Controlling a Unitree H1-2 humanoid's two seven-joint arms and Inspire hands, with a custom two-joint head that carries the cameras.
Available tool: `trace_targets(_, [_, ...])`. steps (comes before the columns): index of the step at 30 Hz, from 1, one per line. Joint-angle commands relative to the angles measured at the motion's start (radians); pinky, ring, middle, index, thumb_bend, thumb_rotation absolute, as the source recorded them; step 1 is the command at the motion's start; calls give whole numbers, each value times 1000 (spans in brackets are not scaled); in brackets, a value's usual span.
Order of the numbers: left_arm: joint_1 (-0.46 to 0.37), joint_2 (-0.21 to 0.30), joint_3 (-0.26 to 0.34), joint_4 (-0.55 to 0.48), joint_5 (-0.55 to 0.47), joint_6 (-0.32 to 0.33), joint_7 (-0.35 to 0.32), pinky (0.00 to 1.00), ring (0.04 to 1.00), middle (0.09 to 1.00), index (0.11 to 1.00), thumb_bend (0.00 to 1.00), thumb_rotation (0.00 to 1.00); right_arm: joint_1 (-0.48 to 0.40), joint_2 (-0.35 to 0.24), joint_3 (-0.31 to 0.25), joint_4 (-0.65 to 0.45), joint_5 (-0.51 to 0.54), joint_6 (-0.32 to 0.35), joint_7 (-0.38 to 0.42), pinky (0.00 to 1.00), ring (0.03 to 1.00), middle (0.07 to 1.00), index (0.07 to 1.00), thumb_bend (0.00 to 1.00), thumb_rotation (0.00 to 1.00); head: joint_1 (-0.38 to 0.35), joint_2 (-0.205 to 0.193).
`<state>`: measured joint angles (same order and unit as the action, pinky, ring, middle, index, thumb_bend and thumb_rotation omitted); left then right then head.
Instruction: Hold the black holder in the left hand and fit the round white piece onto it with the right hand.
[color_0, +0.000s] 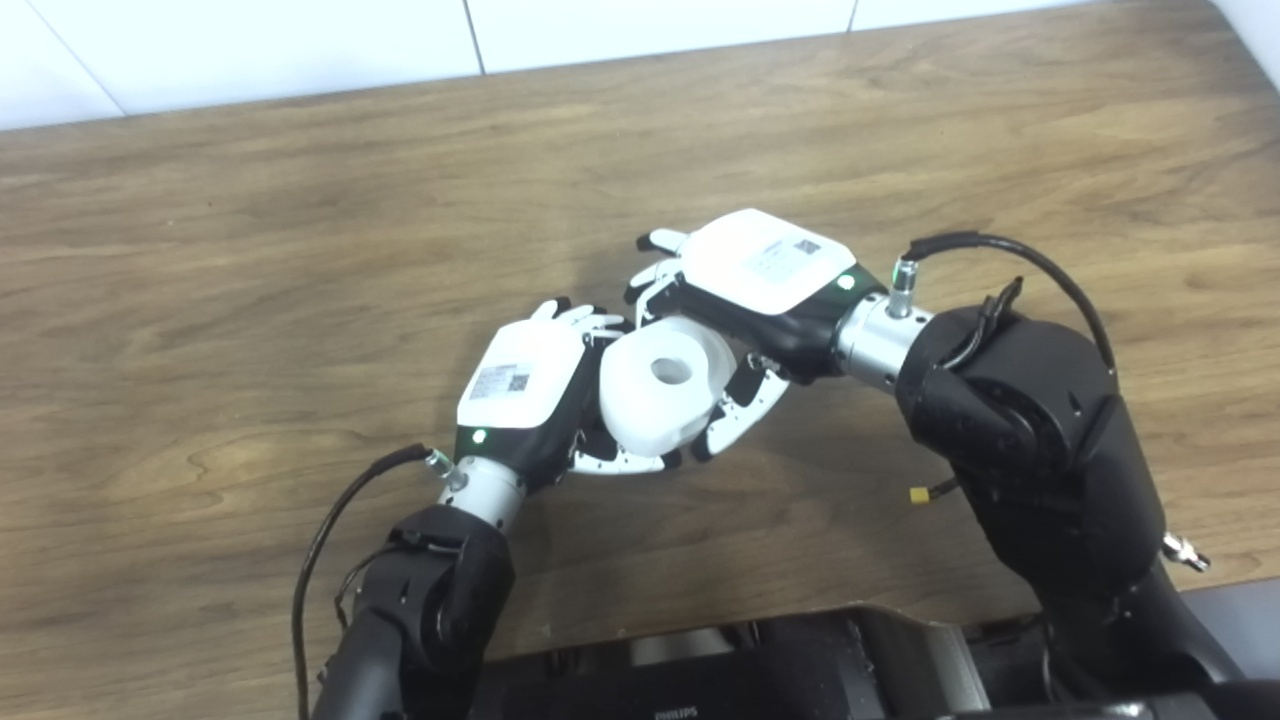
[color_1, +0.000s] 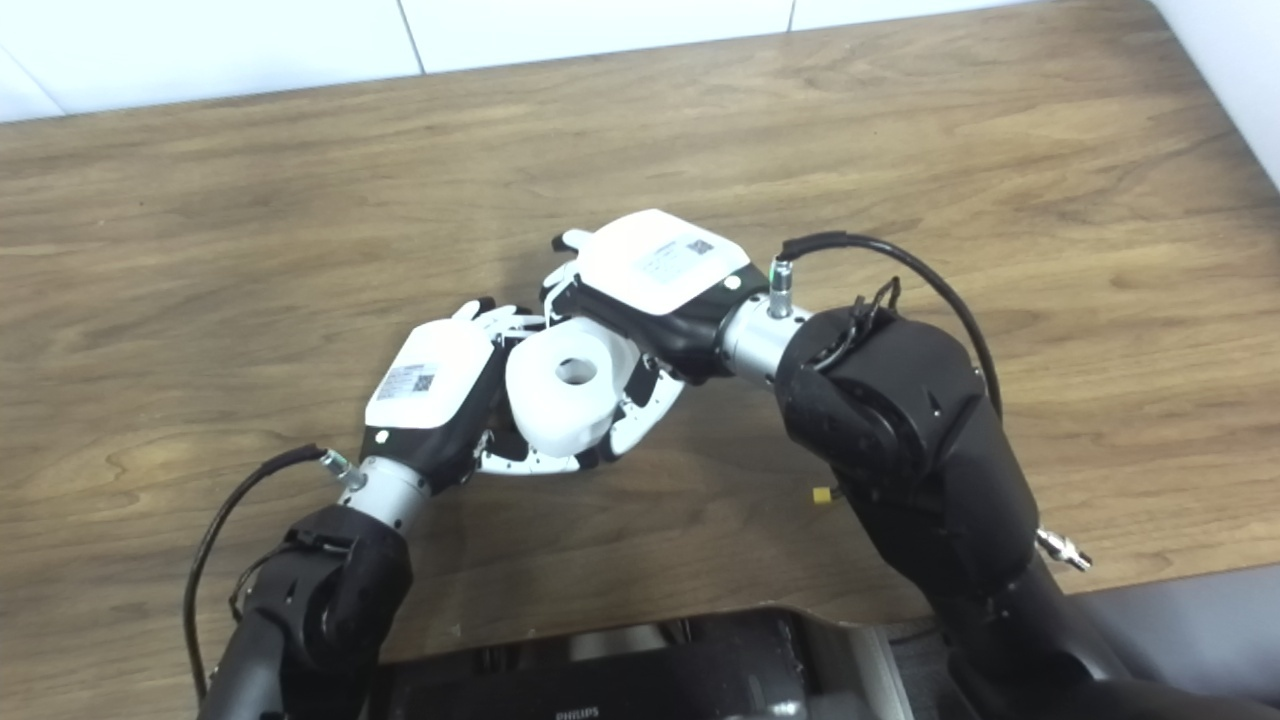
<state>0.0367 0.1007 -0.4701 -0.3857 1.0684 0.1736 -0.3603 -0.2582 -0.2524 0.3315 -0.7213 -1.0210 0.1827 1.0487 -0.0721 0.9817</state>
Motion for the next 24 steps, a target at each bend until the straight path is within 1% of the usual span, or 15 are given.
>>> trace_targets(1, [-11,-11,-5,-19,-1,-13,6,966,880,806,488,517,58,-30,6,-2,-27,0,-16,-1,910,961,842,715,986,360,-1,1])
trace_targets(9, [-14,-9,-7,-17,-1,-13,0,973,882,805,488,517,58,-47,10,-5,-41,-6,-22,16,914,967,848,744,999,384,-1,-2])
trace_targets(15, [-16,-9,-12,-10,1,-19,6,967,883,807,488,517,59,-50,13,-7,-47,-22,-35,17,915,964,848,737,991,348,0,-5])
trace_targets(24, [-19,-6,-13,1,2,-23,15,960,881,808,488,518,58,-67,23,-24,-62,-20,-27,23,900,959,846,733,992,342,-2,-7])
